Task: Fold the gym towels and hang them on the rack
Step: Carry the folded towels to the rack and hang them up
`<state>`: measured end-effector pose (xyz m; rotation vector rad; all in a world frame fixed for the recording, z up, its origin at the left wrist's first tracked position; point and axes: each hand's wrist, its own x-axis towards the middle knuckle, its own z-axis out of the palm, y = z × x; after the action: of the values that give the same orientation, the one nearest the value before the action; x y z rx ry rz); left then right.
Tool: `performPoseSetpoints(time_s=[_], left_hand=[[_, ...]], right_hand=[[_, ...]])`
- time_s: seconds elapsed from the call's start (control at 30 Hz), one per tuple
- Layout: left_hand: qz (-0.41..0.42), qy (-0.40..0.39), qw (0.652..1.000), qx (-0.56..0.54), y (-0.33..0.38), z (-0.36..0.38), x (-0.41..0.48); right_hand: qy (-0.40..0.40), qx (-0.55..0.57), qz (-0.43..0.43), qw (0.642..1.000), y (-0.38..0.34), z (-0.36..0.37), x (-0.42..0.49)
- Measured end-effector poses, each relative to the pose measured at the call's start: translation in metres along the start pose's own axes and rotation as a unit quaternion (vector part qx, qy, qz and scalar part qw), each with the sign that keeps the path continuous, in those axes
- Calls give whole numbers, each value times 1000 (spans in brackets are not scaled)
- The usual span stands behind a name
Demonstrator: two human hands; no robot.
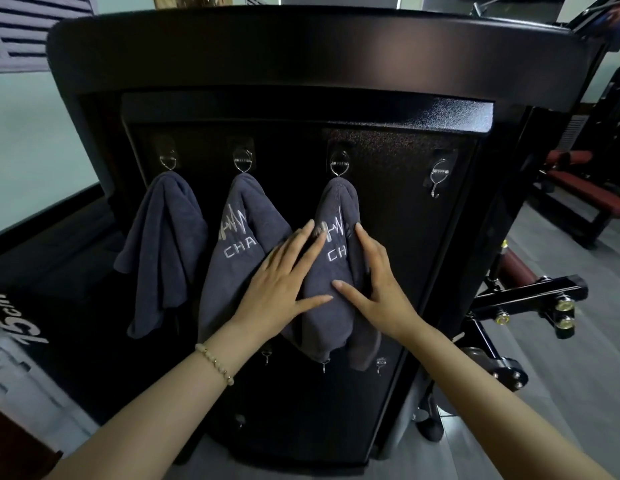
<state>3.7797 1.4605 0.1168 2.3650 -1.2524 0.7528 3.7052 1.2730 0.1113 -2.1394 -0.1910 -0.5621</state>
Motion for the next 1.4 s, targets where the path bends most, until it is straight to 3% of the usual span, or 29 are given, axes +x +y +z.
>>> performPoseSetpoints(time_s=[0.13,0.3,0.47,0.57,0.67,0.87,1.07,1.4], left_hand=[[14,-33,993,115,-11,9,5],[-8,-63,992,107,-11,10,6],[23,27,998,57,7,-5,-1],[100,47,994,-1,32,-3,1],[155,-9,987,-34,71,16,5],[197,-168,964,-62,186,71,0],[270,-261,923,-87,338,111,-36],[411,-338,839,-115,620,131,-172]], right_hand=[[-6,-90,-25,996,7,0,3],[8,-140,-15,990,6,2,4],[8,-201,18,979,4,-14,-21],[18,-318,49,947,17,-36,-56],[40,-409,140,901,25,-68,-109],[57,-470,313,823,25,-142,-256],[88,-471,473,739,-4,-193,-430],[125,-437,649,610,-100,-228,-752]])
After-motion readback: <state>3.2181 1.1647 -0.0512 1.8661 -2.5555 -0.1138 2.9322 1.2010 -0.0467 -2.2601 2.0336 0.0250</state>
